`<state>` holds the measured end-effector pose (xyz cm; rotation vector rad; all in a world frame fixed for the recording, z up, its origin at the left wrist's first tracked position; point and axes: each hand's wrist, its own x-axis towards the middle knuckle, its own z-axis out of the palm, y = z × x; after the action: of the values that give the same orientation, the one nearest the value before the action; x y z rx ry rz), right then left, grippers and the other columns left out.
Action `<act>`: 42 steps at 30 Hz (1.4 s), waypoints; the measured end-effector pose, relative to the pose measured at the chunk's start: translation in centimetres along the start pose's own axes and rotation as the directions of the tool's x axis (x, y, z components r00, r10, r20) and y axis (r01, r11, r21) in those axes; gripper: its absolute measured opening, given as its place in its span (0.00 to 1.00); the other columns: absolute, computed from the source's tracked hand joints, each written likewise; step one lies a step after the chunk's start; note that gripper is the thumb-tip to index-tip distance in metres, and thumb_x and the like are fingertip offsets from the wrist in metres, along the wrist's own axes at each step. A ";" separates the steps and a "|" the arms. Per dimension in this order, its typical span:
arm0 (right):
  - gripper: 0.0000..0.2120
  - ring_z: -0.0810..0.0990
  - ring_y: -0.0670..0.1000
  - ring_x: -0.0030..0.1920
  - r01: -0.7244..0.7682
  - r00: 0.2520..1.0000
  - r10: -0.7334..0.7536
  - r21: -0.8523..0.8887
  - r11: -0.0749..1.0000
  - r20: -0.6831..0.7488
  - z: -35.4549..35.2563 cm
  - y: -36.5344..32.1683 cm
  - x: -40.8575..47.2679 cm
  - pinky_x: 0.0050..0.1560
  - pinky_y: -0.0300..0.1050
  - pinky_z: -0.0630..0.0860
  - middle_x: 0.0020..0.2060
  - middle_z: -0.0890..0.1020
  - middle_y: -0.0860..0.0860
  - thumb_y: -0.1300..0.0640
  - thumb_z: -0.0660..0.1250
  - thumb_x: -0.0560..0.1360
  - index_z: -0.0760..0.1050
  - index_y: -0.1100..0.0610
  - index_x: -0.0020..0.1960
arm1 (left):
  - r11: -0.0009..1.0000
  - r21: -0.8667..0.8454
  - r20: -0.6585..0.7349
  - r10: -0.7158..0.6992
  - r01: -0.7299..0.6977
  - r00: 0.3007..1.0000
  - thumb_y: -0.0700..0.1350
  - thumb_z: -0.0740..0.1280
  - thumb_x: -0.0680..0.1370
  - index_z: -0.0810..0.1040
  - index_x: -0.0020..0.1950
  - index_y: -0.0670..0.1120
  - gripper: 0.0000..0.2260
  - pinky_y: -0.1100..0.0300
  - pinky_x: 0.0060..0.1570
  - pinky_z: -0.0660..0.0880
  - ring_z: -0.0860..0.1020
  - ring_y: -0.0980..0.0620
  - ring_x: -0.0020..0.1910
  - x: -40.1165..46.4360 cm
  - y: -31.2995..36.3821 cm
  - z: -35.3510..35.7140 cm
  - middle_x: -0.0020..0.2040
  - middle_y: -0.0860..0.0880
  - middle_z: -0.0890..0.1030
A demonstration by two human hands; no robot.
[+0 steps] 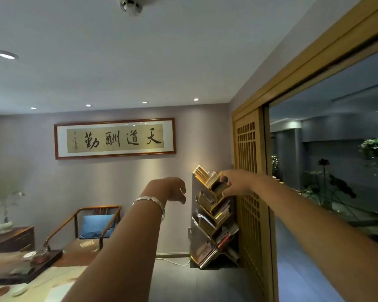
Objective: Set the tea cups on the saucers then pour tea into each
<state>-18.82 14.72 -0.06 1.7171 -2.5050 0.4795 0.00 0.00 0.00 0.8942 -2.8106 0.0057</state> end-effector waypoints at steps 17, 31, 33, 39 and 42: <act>0.26 0.74 0.51 0.56 0.055 0.998 -0.056 0.028 0.998 0.026 1.9 15.7 28.3 0.57 0.46 0.75 0.63 0.75 0.56 0.53 0.70 0.76 0.67 0.53 0.71 | 0.995 -0.034 0.048 -0.092 0.093 0.995 0.48 0.70 0.77 0.75 0.68 0.48 0.20 0.53 0.64 0.69 0.72 0.44 0.67 31.7 -2.0 5.6 0.69 0.46 0.74; 0.24 0.75 0.55 0.63 0.045 0.999 -0.045 -0.006 0.999 -0.029 4.8 24.4 57.0 0.61 0.48 0.74 0.66 0.74 0.55 0.52 0.70 0.76 0.68 0.54 0.69 | 0.997 -0.031 -0.027 -0.068 0.067 0.997 0.47 0.70 0.77 0.75 0.68 0.46 0.20 0.53 0.66 0.68 0.71 0.44 0.69 62.1 -10.8 7.3 0.70 0.45 0.73; 0.24 0.75 0.54 0.63 0.053 0.998 -0.053 0.005 0.999 -0.031 5.2 25.2 60.7 0.60 0.48 0.74 0.66 0.75 0.55 0.52 0.70 0.76 0.68 0.54 0.69 | 0.997 -0.031 -0.029 -0.072 0.071 0.997 0.48 0.69 0.77 0.75 0.68 0.46 0.20 0.52 0.66 0.68 0.71 0.44 0.69 65.5 -12.3 7.6 0.70 0.45 0.73; 0.24 0.74 0.54 0.63 0.077 0.997 -0.077 0.043 0.996 -0.014 8.4 27.6 71.3 0.59 0.47 0.73 0.66 0.74 0.54 0.51 0.70 0.76 0.68 0.53 0.69 | 0.990 -0.011 0.021 -0.140 0.141 0.990 0.49 0.70 0.76 0.76 0.67 0.48 0.19 0.52 0.66 0.68 0.71 0.44 0.68 73.8 -17.2 10.6 0.70 0.46 0.73; 0.24 0.75 0.53 0.60 0.109 0.994 -0.109 0.055 0.993 -0.002 10.5 28.4 77.0 0.59 0.48 0.75 0.65 0.75 0.54 0.51 0.71 0.75 0.68 0.52 0.68 | 0.978 0.018 0.045 -0.209 0.209 0.977 0.50 0.70 0.75 0.75 0.67 0.50 0.20 0.51 0.66 0.69 0.72 0.45 0.67 77.8 -20.3 12.0 0.69 0.47 0.73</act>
<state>-72.57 -48.21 1.39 1.8615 -2.4043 0.5441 -52.72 -61.83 1.35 1.2037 -2.7462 -0.0274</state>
